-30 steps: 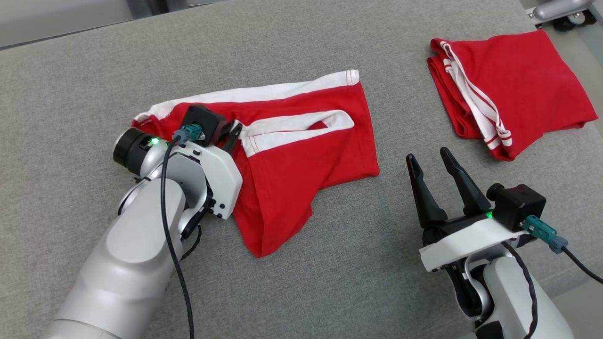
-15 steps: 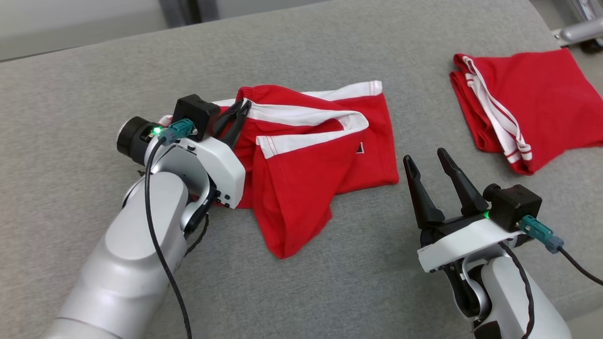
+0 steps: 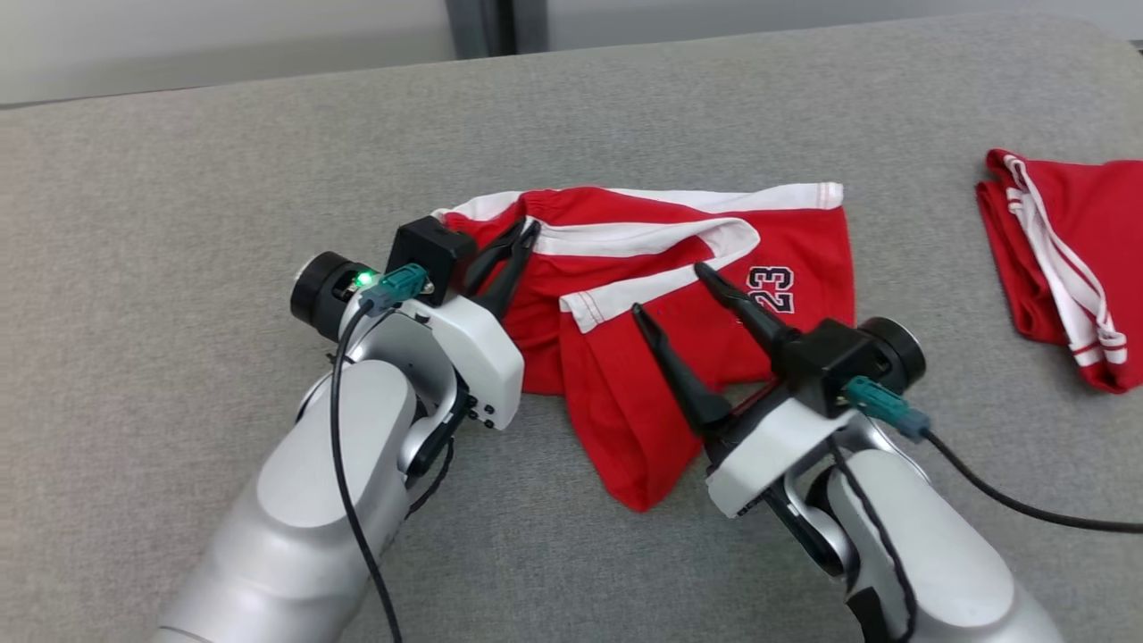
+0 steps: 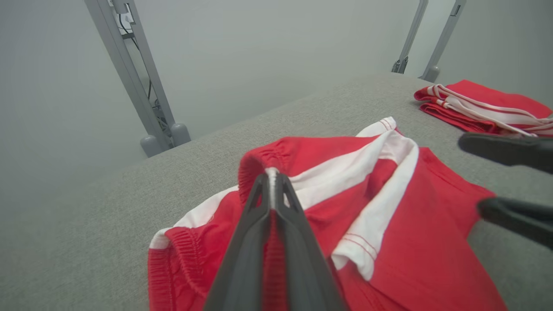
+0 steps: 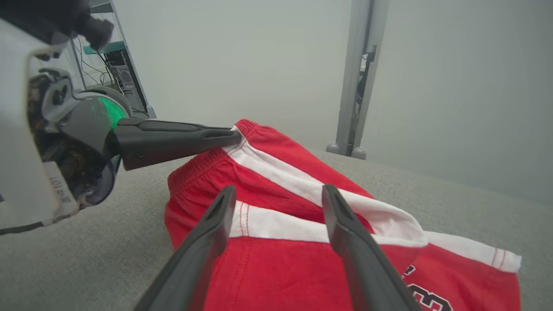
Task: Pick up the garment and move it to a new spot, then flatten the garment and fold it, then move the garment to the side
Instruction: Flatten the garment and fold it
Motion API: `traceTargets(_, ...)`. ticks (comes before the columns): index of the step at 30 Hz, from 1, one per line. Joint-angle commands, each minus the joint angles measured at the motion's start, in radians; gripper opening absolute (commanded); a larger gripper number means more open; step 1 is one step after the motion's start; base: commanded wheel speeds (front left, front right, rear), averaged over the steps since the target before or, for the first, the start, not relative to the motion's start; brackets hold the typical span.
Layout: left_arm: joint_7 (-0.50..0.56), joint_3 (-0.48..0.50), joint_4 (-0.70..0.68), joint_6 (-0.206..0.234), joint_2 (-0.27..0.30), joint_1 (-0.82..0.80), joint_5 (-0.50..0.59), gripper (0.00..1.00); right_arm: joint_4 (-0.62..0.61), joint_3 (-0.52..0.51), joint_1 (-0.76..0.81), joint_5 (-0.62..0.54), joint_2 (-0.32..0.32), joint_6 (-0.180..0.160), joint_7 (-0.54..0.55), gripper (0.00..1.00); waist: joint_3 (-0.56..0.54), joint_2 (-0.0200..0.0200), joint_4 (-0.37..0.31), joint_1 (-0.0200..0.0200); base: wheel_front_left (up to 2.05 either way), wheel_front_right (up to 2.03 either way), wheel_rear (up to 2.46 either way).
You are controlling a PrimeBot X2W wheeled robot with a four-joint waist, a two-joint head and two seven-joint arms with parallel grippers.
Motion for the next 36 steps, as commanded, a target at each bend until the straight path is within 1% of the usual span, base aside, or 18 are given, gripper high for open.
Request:
traceTargets(1, -0.005, -0.004, -0.005, 0.007, -0.001, 0.006, -0.007, 0.0, 0.017, 0.018, -0.023, -0.013, -0.01, 0.0, 0.009, 1.0, 0.007, 0.0, 0.018, 0.0, 0.0, 0.0, 0.0)
traceTargets(6, -0.013, -0.024, 0.0, 0.011, -0.02, -0.01, -0.017, 0.0, 0.085, 0.119, -0.096, -0.084, -0.031, 0.0, 0.037, 1.0, 0.013, 0.0, 0.043, 0.0, 0.0, 0.0, 0.0)
traceTargets(11, -0.02, -0.043, 0.013, 0.015, -0.026, -0.025, -0.024, 0.0, 0.156, 0.166, -0.146, -0.132, -0.037, 0.0, 0.061, 1.0, 0.014, 0.0, 0.054, 0.0, 0.0, 0.0, 0.0)
traceTargets(16, -0.028, -0.058, 0.021, 0.015, -0.031, -0.035, -0.034, 0.0, 0.206, 0.174, -0.174, -0.161, -0.031, 0.0, 0.068, 1.0, 0.016, 0.0, 0.06, 0.0, 0.0, 0.0, 0.0)
traceTargets(23, -0.042, -0.082, 0.026, 0.019, -0.036, -0.05, -0.055, 0.0, 0.267, 0.158, -0.196, -0.181, -0.01, 0.0, 0.055, 1.0, 0.029, 0.0, 0.074, 0.0, 0.0, 0.0, 0.0)
traceTargets(32, -0.057, -0.113, 0.029, 0.026, -0.038, -0.063, -0.078, 0.0, 0.306, 0.165, -0.21, -0.169, 0.009, 0.0, 0.031, 1.0, 0.048, 0.0, 0.094, 0.0, 0.0, 0.0, 0.0)
traceTargets(33, -0.058, -0.119, 0.029, 0.027, -0.038, -0.068, -0.081, 0.0, 0.313, 0.163, -0.213, -0.166, 0.013, 0.0, 0.027, 0.96, 0.05, 0.0, 0.096, 0.0, 0.0, 0.0, 0.0)
traceTargets(34, -0.059, -0.122, 0.03, 0.027, -0.038, -0.07, -0.084, 0.0, 0.317, 0.162, -0.213, -0.165, 0.014, 0.0, 0.027, 0.84, 0.051, 0.0, 0.097, 0.0, 0.0, 0.0, 0.0)
traceTargets(35, -0.061, -0.124, 0.032, 0.028, -0.038, -0.073, -0.085, 0.0, 0.321, 0.159, -0.213, -0.165, 0.015, 0.0, 0.026, 0.48, 0.052, 0.0, 0.098, 0.0, 0.0, 0.0, 0.0)
traceTargets(36, -0.061, -0.124, 0.032, 0.028, -0.038, -0.073, -0.085, 0.0, 0.321, 0.159, -0.213, -0.165, 0.015, 0.0, 0.026, 0.48, 0.052, 0.0, 0.098, 0.0, 0.0, 0.0, 0.0)
